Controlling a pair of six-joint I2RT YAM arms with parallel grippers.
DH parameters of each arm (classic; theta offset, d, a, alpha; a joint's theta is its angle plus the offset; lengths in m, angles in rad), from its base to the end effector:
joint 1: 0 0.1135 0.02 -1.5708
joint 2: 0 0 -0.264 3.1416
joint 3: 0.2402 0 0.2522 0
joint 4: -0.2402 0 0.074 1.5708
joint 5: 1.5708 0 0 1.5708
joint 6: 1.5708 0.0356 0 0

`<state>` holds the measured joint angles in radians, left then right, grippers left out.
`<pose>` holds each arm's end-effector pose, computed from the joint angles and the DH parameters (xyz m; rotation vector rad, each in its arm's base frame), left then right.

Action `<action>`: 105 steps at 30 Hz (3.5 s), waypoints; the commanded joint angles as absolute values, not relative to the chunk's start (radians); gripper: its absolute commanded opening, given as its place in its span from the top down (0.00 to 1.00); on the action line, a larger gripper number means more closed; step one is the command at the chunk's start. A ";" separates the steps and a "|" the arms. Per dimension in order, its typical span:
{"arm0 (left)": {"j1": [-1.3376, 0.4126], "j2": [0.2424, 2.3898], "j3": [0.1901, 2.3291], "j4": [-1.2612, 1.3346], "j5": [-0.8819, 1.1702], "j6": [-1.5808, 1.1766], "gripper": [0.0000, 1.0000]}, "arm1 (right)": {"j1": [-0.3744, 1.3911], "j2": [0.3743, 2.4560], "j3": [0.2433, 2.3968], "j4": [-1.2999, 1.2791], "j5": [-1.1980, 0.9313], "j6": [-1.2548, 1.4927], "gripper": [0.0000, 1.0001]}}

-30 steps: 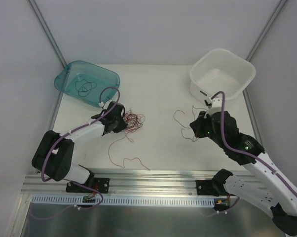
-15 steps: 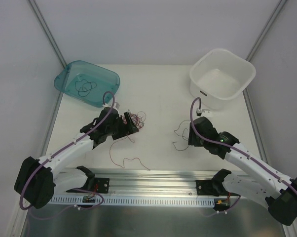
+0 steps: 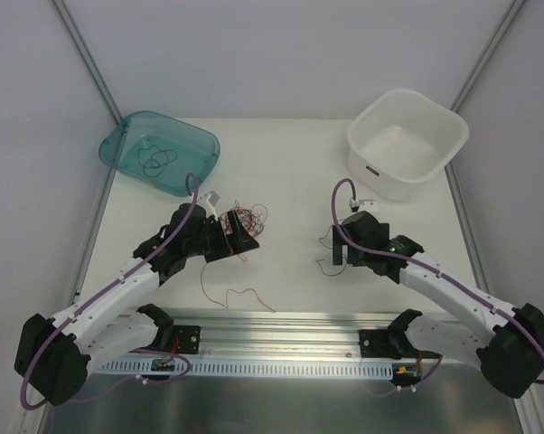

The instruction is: Untangle the cables

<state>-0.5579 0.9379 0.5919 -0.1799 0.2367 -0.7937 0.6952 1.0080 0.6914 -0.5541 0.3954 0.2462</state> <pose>0.1725 -0.1175 0.2452 -0.1121 2.2614 -1.0232 0.1619 0.1172 0.2358 -0.3553 2.3275 -0.0304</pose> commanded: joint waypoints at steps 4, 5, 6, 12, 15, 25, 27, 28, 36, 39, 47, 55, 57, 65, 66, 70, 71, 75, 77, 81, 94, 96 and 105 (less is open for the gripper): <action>-0.574 0.908 0.578 -0.215 0.273 -0.756 0.01 | 0.617 1.135 0.727 -0.427 0.256 0.011 0.07; -0.572 0.907 0.572 -0.218 0.272 -0.755 0.01 | 0.611 1.146 0.730 -0.419 0.224 0.005 0.09; -0.572 0.902 0.572 -0.219 0.267 -0.755 0.01 | 0.611 1.182 0.738 -0.410 0.216 -0.021 0.09; -0.572 0.885 0.568 -0.232 0.258 -0.747 0.01 | 0.604 1.322 0.773 -0.359 0.167 -0.046 0.18; -0.572 0.885 0.563 -0.232 0.256 -0.747 0.01 | 0.606 1.400 0.801 -0.345 0.133 -0.058 0.28; -0.583 0.899 0.564 -0.233 0.247 -0.756 0.01 | 0.609 1.502 0.851 -0.359 0.057 -0.084 0.99; -0.603 0.905 0.574 -0.235 0.241 -0.759 0.01 | 0.621 1.447 0.841 -0.357 0.032 -0.083 0.99; -0.610 0.908 0.584 -0.235 0.239 -0.767 0.01 | 0.627 1.427 0.836 -0.350 -0.025 -0.081 0.99; -0.727 0.983 0.693 -0.233 0.187 -0.798 0.01 | 0.778 1.232 0.879 -0.328 -0.208 -0.077 0.99; -0.742 0.976 0.721 -0.233 0.146 -0.845 0.01 | 0.839 1.197 0.905 -0.318 -0.239 -0.077 0.99; -0.767 0.939 0.753 -0.207 0.049 -0.966 0.09 | 0.971 1.173 0.914 -0.216 -0.200 -0.040 0.99; -0.805 1.005 0.747 -0.176 0.040 -1.014 0.13 | 1.040 1.203 0.907 -0.121 -0.160 -0.012 0.99; -0.827 1.015 0.747 -0.164 0.032 -1.019 0.14 | 1.049 1.219 0.910 -0.120 -0.160 -0.012 0.99; -0.856 1.020 0.729 -0.101 0.034 -1.019 0.19 | 1.057 1.221 0.870 -0.037 -0.198 0.032 0.99; -0.857 1.025 0.727 -0.097 0.040 -1.020 0.20 | 1.057 1.223 0.867 -0.022 -0.207 0.035 0.99; -0.861 1.034 0.715 -0.078 0.064 -1.029 0.29 | 1.055 1.220 0.854 -0.011 -0.196 0.044 0.99; -0.862 1.032 0.713 -0.072 0.061 -1.031 0.35 | 1.055 1.223 0.851 -0.009 -0.195 0.046 0.99; -0.865 1.040 0.704 -0.063 0.058 -1.032 0.62 | 1.055 1.229 0.844 -0.003 -0.190 0.061 1.00; -0.867 1.043 0.704 -0.061 0.052 -1.032 0.77 | 1.055 1.230 0.844 -0.005 -0.186 0.063 0.99; -0.867 1.034 0.704 -0.058 0.020 -0.999 1.00 | 1.054 1.213 0.841 -0.020 -0.163 0.063 0.98; -0.826 1.015 0.804 -0.061 -0.118 -0.793 1.00 | 1.065 1.013 0.870 -0.316 -0.058 0.031 0.21; -0.792 1.029 0.842 -0.063 -0.095 -0.772 1.00 | 1.066 0.933 0.885 -0.391 -0.009 0.026 0.14; -0.504 1.132 1.046 -0.110 -0.002 -0.670 1.00 | 1.065 0.675 0.902 -0.598 0.164 0.020 0.04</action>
